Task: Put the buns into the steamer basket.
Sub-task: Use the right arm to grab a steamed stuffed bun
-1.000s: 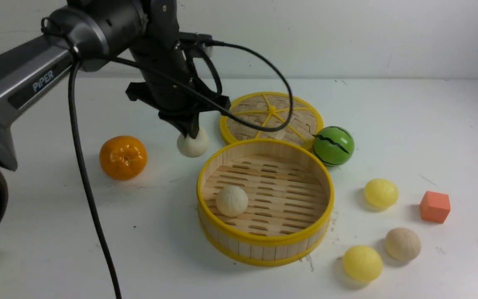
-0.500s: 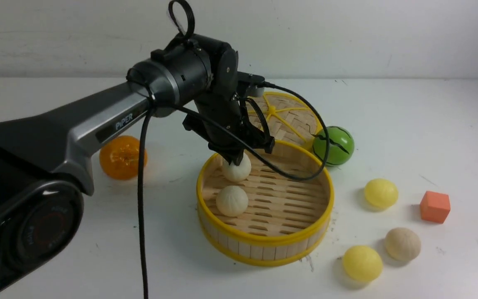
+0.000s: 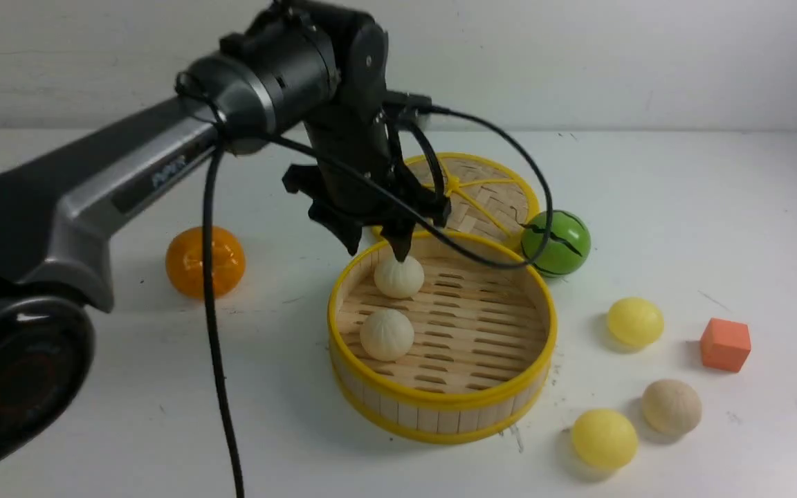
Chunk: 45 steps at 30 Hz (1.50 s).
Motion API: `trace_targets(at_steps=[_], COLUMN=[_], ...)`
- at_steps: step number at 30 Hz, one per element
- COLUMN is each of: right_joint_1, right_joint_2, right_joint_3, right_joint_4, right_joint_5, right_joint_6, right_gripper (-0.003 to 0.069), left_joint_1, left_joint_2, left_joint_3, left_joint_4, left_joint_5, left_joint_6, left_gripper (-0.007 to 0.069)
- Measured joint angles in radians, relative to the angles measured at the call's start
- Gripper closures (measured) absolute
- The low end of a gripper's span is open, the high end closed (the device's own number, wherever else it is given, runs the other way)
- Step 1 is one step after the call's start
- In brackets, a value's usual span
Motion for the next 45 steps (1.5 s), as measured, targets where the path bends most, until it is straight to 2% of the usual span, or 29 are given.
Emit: trace_targets(at_steps=[1, 4, 5, 6, 9, 10, 11, 13, 14, 18, 20, 21, 23, 27, 28, 32, 33, 34, 36, 44, 45], right_joint_1=[0.000, 0.000, 0.000, 0.000, 0.000, 0.000, 0.000, 0.000, 0.000, 0.000, 0.000, 0.000, 0.000, 0.000, 0.000, 0.000, 0.000, 0.000, 0.000, 0.000, 0.000], right_joint_2=[0.000, 0.000, 0.000, 0.000, 0.000, 0.000, 0.000, 0.000, 0.000, 0.000, 0.000, 0.000, 0.000, 0.000, 0.000, 0.000, 0.000, 0.000, 0.000, 0.000, 0.000], right_joint_3=[0.000, 0.000, 0.000, 0.000, 0.000, 0.000, 0.000, 0.000, 0.000, 0.000, 0.000, 0.000, 0.000, 0.000, 0.001, 0.008, 0.009, 0.009, 0.009, 0.009, 0.009], right_joint_4=[0.000, 0.000, 0.000, 0.000, 0.000, 0.000, 0.000, 0.000, 0.000, 0.000, 0.000, 0.000, 0.000, 0.029, 0.038, 0.210, 0.210, 0.288, 0.357, 0.511, 0.560], right_joint_5=[0.000, 0.000, 0.000, 0.000, 0.000, 0.000, 0.000, 0.000, 0.000, 0.000, 0.000, 0.000, 0.000, -0.007, -0.010, -0.060, -0.060, -0.100, -0.147, -0.254, -0.269], right_joint_6=[0.000, 0.000, 0.000, 0.000, 0.000, 0.000, 0.000, 0.000, 0.000, 0.000, 0.000, 0.000, 0.000, 0.000, 0.000, 0.000, 0.000, 0.000, 0.000, 0.000, 0.000], right_gripper=[0.0419, 0.0419, 0.0419, 0.0419, 0.0419, 0.0419, 0.0419, 0.0419, 0.0419, 0.0419, 0.0419, 0.0419, 0.0419, 0.0419, 0.0419, 0.0419, 0.0419, 0.0419, 0.0419, 0.0419, 0.0419], left_joint_1=[-0.003, -0.016, -0.017, -0.027, -0.040, -0.045, -0.045, -0.046, -0.046, -0.046, -0.046, -0.046, -0.046, -0.046, -0.046, -0.046, -0.046, -0.046, -0.046, -0.046, -0.046], left_joint_2=[-0.031, -0.214, -0.228, -0.341, -0.501, -0.637, -0.637, -0.854, -0.869, -1.230, -1.324, -1.447, -1.584, -1.852, -1.863, -2.031, -2.036, -2.070, -2.093, -2.099, -2.099], left_joint_3=[0.000, 0.050, 0.057, 0.124, 0.258, 0.387, 0.405, 0.686, 0.686, 1.200, 1.319, 1.465, 1.610, 1.837, 1.845, 1.968, 1.968, 1.986, 1.988, 1.988, 1.988], left_joint_4=[0.000, -0.048, -0.051, -0.072, -0.082, -0.087, -0.088, -0.087, -0.087, -0.091, -0.094, -0.099, -0.119, -0.171, -0.171, -0.180, -0.180, -0.180, -0.182, -0.188, -0.188], left_joint_5=[0.005, 0.010, 0.010, 0.014, 0.014, 0.000, -0.004, -0.166, -0.166, -0.558, -0.644, -0.738, -0.862, -0.986, -0.986, -0.994, -0.994, -0.994, -0.994, -0.956, -0.952], left_joint_6=[-0.007, -0.028, -0.027, -0.016, -0.005, -0.002, -0.002, -0.002, -0.002, -0.001, -0.001, -0.001, -0.001, -0.001, -0.001, -0.001, -0.001, -0.001, -0.001, -0.001, -0.001], left_gripper=[0.0336, 0.0561, 0.0561, 0.0638, 0.0638, 0.0638, 0.0638, 0.0638, 0.0638, 0.0638, 0.0638, 0.0638, 0.0638, 0.0638, 0.0638, 0.0638, 0.0638, 0.0638, 0.0638, 0.0638, 0.0638])
